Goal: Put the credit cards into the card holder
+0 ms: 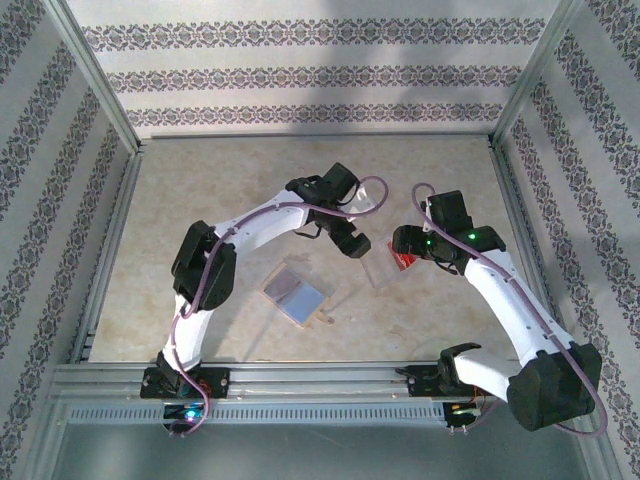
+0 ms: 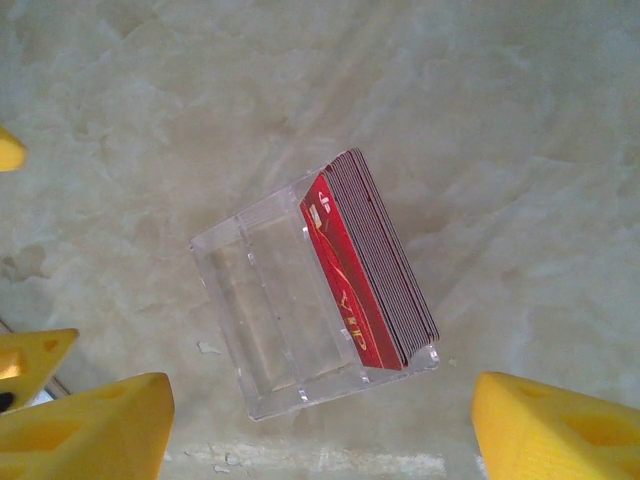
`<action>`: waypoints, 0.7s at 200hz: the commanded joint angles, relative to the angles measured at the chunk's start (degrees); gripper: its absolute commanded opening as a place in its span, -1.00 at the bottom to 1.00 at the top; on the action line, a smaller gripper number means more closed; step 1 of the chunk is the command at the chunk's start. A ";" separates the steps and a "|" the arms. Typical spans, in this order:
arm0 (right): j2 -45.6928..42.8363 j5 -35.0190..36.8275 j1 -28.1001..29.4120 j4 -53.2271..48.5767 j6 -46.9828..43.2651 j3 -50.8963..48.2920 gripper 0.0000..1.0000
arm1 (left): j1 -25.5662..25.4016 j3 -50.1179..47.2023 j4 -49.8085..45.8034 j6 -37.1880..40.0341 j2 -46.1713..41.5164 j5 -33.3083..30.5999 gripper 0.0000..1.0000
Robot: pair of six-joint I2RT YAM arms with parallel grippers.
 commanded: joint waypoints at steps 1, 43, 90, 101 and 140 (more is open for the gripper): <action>1.26 1.79 -0.36 -0.40 -1.96 -0.43 0.56 | -1.63 4.83 -4.75 -2.11 3.18 -0.43 0.96; 4.57 3.00 -0.66 -0.47 -3.45 0.03 0.53 | -3.19 8.82 -6.50 -3.12 7.56 -0.57 0.96; 8.04 4.40 -0.86 -0.04 -3.86 -0.52 0.52 | -4.56 10.63 -7.14 -3.87 10.84 -1.94 0.90; 8.73 4.78 -0.86 -0.28 -3.71 -0.44 0.51 | -4.64 11.26 -7.38 -4.11 11.66 -2.13 0.89; 10.64 6.37 -1.07 -0.10 -4.59 0.25 0.49 | -4.82 12.04 -7.34 -4.19 13.69 -2.33 0.86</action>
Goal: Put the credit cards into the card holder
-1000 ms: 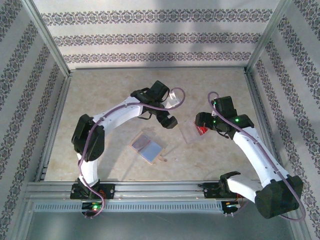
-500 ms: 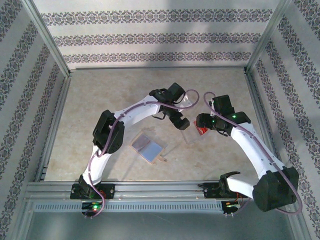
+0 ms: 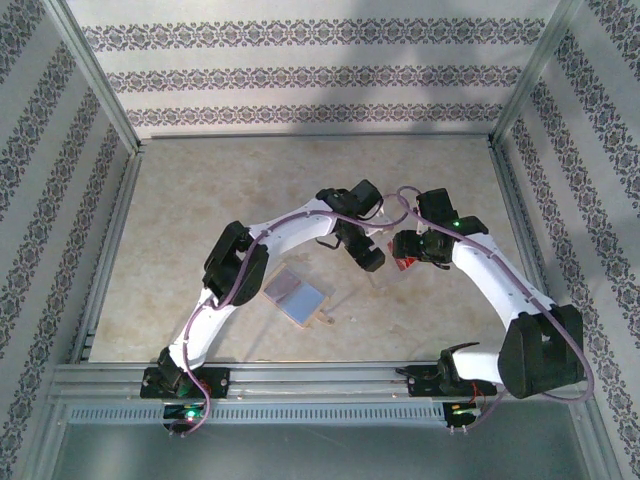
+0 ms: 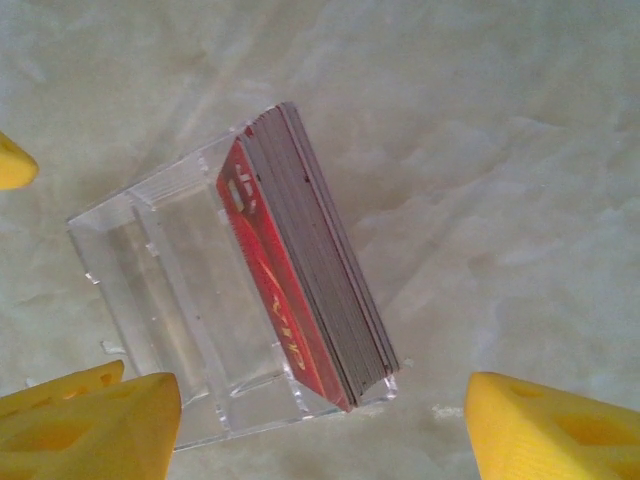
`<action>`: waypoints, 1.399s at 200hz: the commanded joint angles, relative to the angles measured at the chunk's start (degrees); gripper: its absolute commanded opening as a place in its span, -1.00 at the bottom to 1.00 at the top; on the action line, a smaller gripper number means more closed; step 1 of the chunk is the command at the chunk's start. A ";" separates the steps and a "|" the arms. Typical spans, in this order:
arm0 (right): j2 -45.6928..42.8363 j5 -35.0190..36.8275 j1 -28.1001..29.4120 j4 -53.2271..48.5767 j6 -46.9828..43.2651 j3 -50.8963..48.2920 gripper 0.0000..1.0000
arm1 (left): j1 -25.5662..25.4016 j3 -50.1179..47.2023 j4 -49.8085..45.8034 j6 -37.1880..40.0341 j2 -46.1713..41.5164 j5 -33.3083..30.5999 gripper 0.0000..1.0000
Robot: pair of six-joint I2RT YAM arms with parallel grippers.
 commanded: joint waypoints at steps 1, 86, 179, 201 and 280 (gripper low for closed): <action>1.36 2.81 -0.66 -0.12 -1.44 0.30 0.49 | -0.58 2.53 -2.95 -1.05 1.84 -0.99 0.86; 5.86 3.12 -0.67 0.01 -1.34 1.73 0.47 | -0.45 0.82 -3.89 -0.92 3.44 -2.72 0.84; 9.81 7.20 -0.72 -1.72 -2.81 3.87 0.44 | -0.58 -1.70 -2.94 -1.76 1.72 -2.42 0.83; 9.84 8.78 -0.68 -2.39 -3.58 4.17 0.37 | -0.57 -1.92 -2.67 -2.09 1.68 -2.18 0.83; 8.89 8.21 -0.70 -4.73 -3.93 5.63 0.15 | -0.58 -2.67 -2.47 -2.29 1.75 -1.82 0.82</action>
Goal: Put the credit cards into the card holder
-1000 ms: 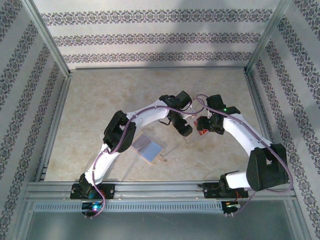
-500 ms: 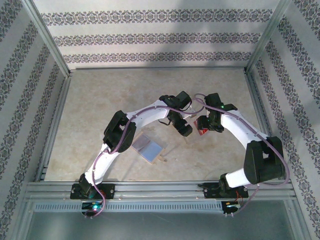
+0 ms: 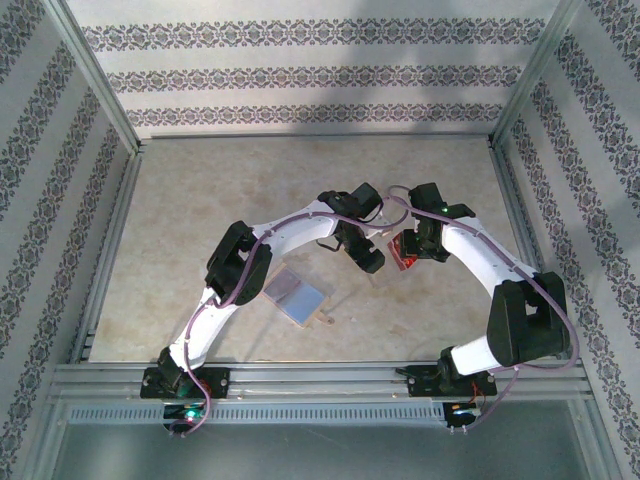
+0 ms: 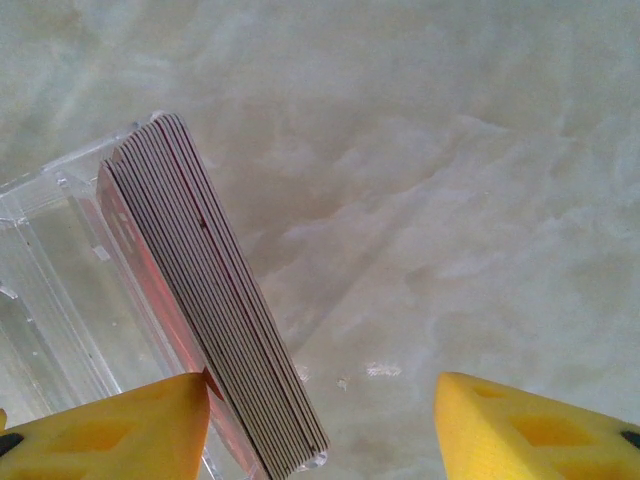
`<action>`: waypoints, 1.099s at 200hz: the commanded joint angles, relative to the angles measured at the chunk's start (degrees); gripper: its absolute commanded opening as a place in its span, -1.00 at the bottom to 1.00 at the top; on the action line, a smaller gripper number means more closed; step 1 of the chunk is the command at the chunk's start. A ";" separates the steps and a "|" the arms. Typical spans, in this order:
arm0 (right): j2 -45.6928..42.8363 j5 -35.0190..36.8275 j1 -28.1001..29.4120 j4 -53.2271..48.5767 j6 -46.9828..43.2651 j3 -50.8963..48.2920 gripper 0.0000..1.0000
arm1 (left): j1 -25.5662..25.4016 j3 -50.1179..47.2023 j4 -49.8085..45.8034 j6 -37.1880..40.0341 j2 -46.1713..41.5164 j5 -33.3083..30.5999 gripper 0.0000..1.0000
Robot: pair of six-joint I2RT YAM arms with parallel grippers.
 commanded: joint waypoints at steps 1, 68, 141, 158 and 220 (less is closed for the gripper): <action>-0.36 1.95 -0.40 -2.08 -0.92 1.46 0.14 | -0.56 -2.28 -2.66 -0.27 0.54 -1.89 0.82; -0.03 1.78 -0.35 -2.63 -1.67 1.80 -0.18 | -0.56 -2.42 -2.46 -0.27 0.68 -1.62 0.82; -0.76 0.21 0.74 -4.51 -1.54 2.81 -0.66 | -0.56 -2.16 -2.56 -0.49 0.82 -1.35 0.82; -1.09 0.09 1.61 -4.56 -1.54 3.25 -0.75 | -0.54 -1.96 -2.53 -0.49 0.87 -1.01 0.82; -2.02 -1.90 4.05 -7.81 -0.51 6.82 -0.93 | -0.56 -1.34 -3.41 -0.89 -0.37 -0.84 0.82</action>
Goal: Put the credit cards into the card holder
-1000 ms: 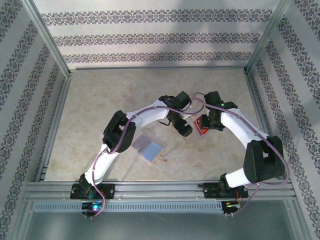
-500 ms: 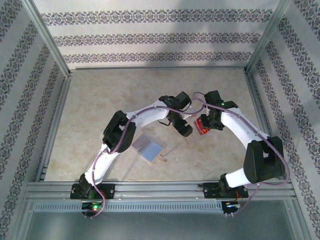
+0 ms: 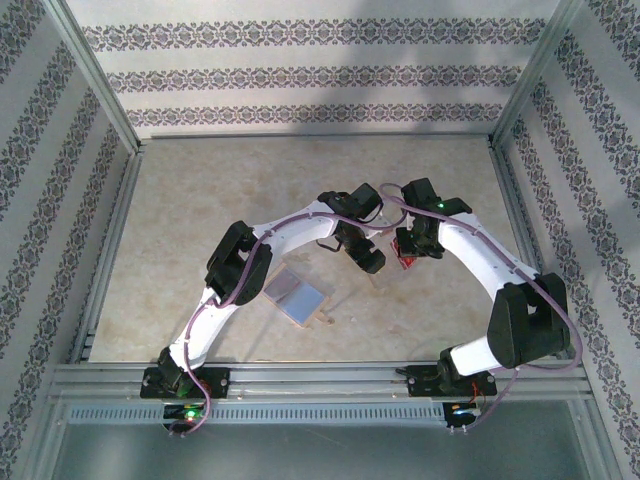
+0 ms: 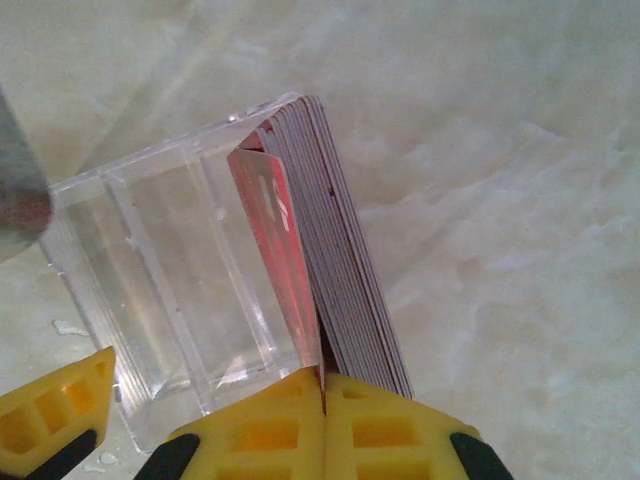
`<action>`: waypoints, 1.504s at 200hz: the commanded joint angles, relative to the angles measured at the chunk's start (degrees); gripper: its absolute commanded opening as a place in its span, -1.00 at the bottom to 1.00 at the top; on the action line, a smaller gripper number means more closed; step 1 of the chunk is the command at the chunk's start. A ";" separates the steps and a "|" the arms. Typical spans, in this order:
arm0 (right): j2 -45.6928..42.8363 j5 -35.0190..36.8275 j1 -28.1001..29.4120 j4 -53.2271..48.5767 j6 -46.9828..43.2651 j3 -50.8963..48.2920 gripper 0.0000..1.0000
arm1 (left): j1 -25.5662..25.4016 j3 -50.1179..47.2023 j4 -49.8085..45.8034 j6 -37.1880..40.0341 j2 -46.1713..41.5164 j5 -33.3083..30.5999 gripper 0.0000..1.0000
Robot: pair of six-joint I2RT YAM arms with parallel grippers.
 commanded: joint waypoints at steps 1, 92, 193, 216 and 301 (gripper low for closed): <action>-1.93 0.39 0.60 -3.05 0.92 2.47 -0.93 | -0.56 -1.03 -3.88 -0.06 -0.44 -1.67 0.83; -12.58 -9.38 0.18 -4.49 6.48 2.94 -1.00 | 0.84 -6.72 -3.88 4.61 -15.23 -3.77 0.99; -32.84 -17.44 5.22 15.45 28.43 -18.68 -1.00 | 0.85 -49.04 12.78 34.71 -40.24 -16.96 0.99; -35.06 -18.03 5.73 16.61 31.01 -20.92 -1.00 | 0.85 -51.83 15.51 38.75 -39.84 -20.63 0.99; -40.11 -16.98 7.72 18.89 34.91 -25.65 -1.00 | -0.38 -53.04 21.69 35.41 -33.78 -20.53 0.99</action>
